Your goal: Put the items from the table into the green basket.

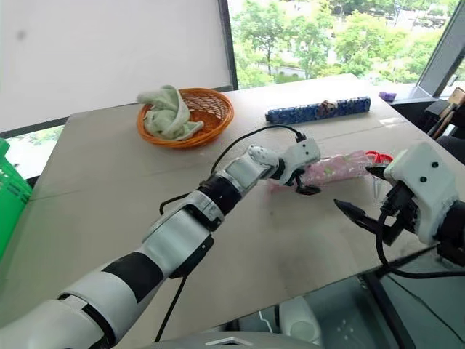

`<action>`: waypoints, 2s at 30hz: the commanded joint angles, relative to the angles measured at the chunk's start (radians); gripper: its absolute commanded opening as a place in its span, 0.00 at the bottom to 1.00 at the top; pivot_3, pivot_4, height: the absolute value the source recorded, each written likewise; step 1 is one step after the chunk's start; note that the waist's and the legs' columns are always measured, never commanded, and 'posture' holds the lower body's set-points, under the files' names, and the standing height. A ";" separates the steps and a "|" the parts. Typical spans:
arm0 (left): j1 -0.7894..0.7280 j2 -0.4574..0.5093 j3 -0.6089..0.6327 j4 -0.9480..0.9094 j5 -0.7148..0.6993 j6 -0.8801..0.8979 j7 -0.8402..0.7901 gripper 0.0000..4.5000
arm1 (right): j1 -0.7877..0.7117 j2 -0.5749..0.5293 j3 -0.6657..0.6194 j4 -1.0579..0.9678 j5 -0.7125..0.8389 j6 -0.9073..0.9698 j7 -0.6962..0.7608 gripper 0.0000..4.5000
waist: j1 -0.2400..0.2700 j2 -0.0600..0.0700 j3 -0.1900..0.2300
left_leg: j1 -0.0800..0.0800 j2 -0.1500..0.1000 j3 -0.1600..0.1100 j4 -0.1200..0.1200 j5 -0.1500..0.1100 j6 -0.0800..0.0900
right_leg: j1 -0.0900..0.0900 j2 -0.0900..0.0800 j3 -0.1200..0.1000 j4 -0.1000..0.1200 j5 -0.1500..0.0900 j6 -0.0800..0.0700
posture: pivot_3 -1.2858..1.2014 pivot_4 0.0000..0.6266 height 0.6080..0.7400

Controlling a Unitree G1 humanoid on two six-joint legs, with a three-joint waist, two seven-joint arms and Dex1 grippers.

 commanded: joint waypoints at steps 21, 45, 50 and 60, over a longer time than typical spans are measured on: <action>-0.127 -0.050 0.255 0.262 0.078 0.005 0.157 0.99 | 0.093 -0.020 -0.050 -0.017 0.045 -0.068 -0.073 1.00 | -0.093 -0.004 0.002 | 0.000 -0.002 -0.001 -0.002 -0.003 -0.004 | 0.000 -0.003 -0.001 -0.003 0.000 0.003 | 0.35 0.03 1.00; -0.127 0.021 0.243 0.308 0.205 -0.027 0.096 0.99 | 0.120 -0.041 -0.032 0.027 0.063 -0.120 -0.115 1.00 | -0.110 -0.003 0.002 | 0.000 -0.003 -0.002 -0.005 -0.003 -0.004 | 0.000 -0.004 -0.001 -0.005 0.001 0.009 | 0.36 0.02 1.00; -0.115 0.016 0.238 0.313 0.221 -0.059 0.085 0.99 | 0.066 -0.067 0.010 0.086 0.060 -0.109 -0.141 1.00 | -0.108 -0.003 0.002 | 0.000 -0.004 -0.002 -0.005 -0.003 -0.004 | 0.001 -0.004 -0.001 -0.005 0.002 0.009 | 0.36 0.02 1.00; -0.087 0.057 0.271 0.295 0.197 -0.101 0.046 0.20 | 0.014 -0.078 0.076 0.106 0.077 -0.120 -0.167 1.00 | -0.105 -0.002 0.001 | 0.000 -0.004 -0.002 -0.005 0.000 0.000 | 0.001 -0.005 -0.001 -0.005 0.002 0.010 | 0.37 0.00 1.00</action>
